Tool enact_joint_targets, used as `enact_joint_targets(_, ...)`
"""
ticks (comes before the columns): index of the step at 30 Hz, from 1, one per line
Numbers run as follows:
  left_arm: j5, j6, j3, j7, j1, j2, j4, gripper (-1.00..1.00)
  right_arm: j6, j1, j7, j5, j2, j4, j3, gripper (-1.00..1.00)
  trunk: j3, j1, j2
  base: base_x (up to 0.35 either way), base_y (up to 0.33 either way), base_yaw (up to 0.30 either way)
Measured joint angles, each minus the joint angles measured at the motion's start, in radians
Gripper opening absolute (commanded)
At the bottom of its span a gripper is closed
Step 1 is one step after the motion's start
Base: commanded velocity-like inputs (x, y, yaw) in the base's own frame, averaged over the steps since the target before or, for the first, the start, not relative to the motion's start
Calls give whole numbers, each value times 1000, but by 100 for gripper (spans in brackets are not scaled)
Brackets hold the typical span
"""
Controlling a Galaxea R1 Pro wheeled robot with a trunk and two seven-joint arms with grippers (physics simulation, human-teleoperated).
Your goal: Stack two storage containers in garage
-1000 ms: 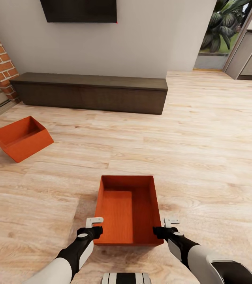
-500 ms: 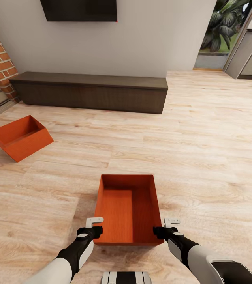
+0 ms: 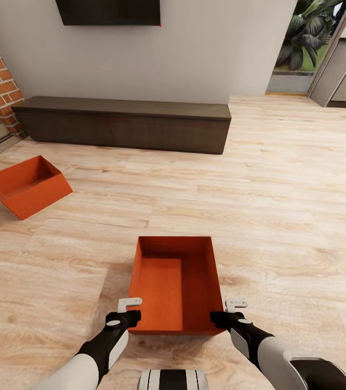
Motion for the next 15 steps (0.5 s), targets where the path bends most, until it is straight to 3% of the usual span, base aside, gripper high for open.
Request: enact_joint_targets(15, 0, 1, 0, 1, 0, 0, 0, 100, 0, 0, -1, 0, 0, 0, 0, 100, 0, 0, 0, 0, 0, 0)
